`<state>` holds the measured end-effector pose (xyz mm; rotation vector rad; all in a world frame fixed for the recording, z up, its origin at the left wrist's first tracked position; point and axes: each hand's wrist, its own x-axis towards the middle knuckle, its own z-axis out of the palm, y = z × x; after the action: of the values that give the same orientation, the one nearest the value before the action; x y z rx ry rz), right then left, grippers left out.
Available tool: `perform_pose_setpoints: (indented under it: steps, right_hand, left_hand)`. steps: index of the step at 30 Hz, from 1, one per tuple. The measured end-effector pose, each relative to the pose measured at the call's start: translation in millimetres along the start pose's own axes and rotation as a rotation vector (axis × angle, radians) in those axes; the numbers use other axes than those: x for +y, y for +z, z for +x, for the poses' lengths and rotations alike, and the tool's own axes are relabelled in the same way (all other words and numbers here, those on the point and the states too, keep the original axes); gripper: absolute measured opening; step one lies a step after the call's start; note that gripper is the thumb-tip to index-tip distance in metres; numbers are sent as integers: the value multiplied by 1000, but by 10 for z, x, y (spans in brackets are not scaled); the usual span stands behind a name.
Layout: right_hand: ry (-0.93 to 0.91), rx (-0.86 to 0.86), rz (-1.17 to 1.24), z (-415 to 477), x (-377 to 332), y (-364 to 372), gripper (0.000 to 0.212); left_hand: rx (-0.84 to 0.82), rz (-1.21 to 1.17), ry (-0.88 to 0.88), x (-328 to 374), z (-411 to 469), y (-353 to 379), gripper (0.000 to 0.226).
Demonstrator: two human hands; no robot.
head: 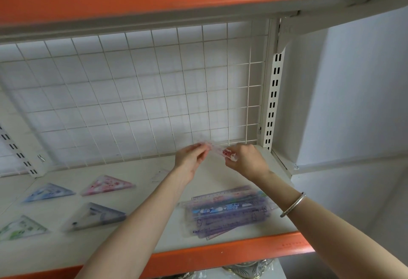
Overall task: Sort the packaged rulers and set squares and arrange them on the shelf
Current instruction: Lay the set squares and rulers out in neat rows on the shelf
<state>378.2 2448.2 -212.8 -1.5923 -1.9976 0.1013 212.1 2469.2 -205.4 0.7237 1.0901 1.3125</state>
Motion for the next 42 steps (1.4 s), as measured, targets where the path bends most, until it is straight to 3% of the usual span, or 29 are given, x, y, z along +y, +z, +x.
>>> perform_pose_setpoints:
  steps: [4,10,12,15,17,22,31,36,42]
  right_hand:
    - [71,101,167,26,-114,44,16]
    - [132,-97,483,43,-117,-54,23]
    - [81,5,393,71,-53,-73,13]
    - [-111,186,150,105,48,-123,35]
    - [-225,97,-21,113,90,-168,48]
    - [-303,-22,-118,132,168,-172,38]
    - [-46,-180,-87,192,377,-159,35]
    - [57,-386,24,289,458,-90,40]
    - [91,-437,2,430,537,-39,29]
  left_hand:
    - [-1,207,94,-64,-39,133,16]
    - [-5,344,176,-18,74,176,10]
    - [-13,496,245,30,129,172,12]
    - [-124,721,342,95,175,164,10]
    - [-243,820,329,123,162,175,12]
    - [-337,862,251,73,199,201,12]
    - [-363,1311,491,59,211,12,38]
    - [-384,1373,417,-66,253,-23,31]
    - [-361,1326,336,-147,439,33,34]
